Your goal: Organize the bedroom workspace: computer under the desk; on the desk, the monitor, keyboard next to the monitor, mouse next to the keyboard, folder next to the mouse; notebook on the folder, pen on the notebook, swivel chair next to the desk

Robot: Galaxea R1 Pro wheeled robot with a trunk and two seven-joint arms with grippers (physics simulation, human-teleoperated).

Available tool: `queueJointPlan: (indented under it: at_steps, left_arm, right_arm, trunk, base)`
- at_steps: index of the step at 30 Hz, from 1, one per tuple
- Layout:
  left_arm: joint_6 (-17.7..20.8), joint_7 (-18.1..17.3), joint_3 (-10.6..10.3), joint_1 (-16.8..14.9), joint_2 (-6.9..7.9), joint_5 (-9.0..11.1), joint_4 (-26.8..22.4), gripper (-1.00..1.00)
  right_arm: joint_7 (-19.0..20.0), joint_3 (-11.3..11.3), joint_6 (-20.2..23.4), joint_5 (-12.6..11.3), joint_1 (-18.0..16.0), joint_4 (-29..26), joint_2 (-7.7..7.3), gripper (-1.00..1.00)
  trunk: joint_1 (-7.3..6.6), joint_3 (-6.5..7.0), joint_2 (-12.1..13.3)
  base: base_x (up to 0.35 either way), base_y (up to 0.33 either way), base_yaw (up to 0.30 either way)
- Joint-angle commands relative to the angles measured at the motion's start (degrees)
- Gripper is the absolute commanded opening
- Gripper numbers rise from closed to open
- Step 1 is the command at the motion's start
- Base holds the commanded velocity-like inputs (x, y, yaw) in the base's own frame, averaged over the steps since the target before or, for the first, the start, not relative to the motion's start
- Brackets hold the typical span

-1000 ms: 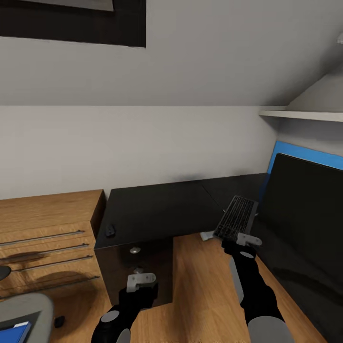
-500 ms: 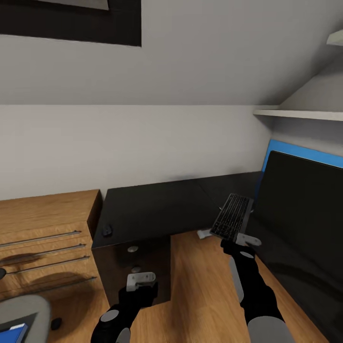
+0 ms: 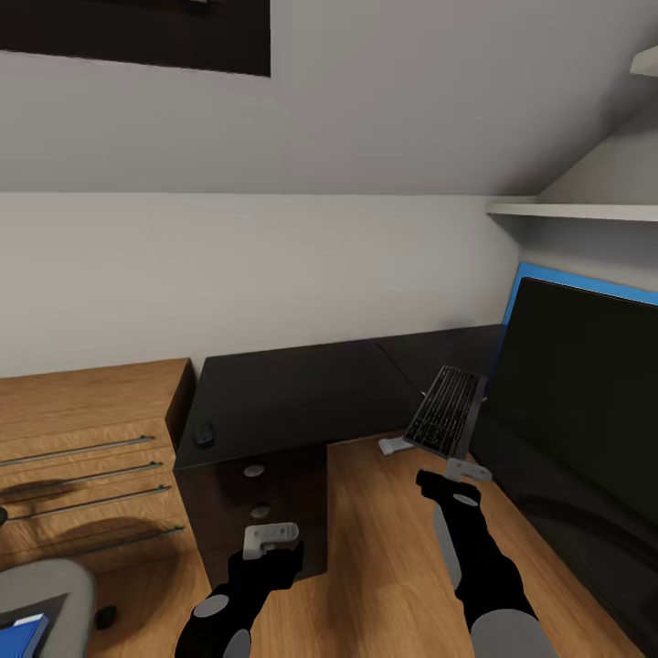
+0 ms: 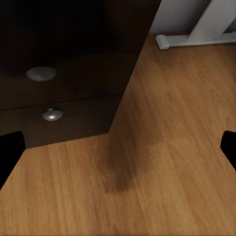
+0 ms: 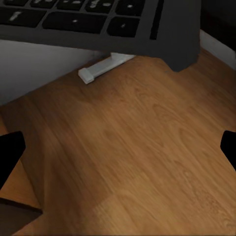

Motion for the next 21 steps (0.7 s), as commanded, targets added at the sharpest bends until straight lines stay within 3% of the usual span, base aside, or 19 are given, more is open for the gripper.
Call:
queueJointPlan:
  at_steps: [1,9,12,17,19,21]
  left_arm:
    - [0.1,0.5,-0.1,0.0,0.01,0.6,-0.1,1.0]
    - [0.1,0.6,-0.1,0.0,0.01,0.6,0.0,1.0]
    - [0.1,0.6,-0.1,0.0,0.01,0.6,0.0,1.0]
    - [0.1,0.6,-0.1,0.0,0.01,0.6,0.0,1.0]
    - [0.1,0.6,-0.2,0.0,0.01,0.6,0.0,1.0]
    - [0.1,0.6,-0.2,0.0,0.01,0.6,0.0,1.0]
  right_arm:
    - [0.0,-0.1,0.1,0.4,0.0,0.1,0.05,1.0]
    - [0.2,0.9,-1.6,0.4,0.0,2.7,0.05,1.0]
    - [0.2,3.0,-8.5,0.3,0.0,4.8,0.05,1.0]
    - [0.1,3.9,-18.6,-0.5,0.0,8.8,0.05,1.0]
    - [0.1,4.1,-22.3,-1.9,0.0,10.1,0.05,1.0]
    - [0.1,4.2,-26.5,-5.9,0.0,11.2,0.05,1.0]
  trunk:
    - [0.22,-0.25,-0.4]
    - [1.98,-1.68,-3.7]
    - [2.64,-2.22,-4.9]
    - [3.74,-3.12,-6.9]
    - [4.18,-3.48,-7.7]
    - [4.62,-3.84,-8.5]
  base:
    - [0.0,0.0,0.0]
    - [0.0,0.0,0.0]
    - [0.0,0.0,0.0]
    - [0.0,0.0,0.0]
    - [0.0,0.0,0.0]
    - [0.0,0.0,0.0]
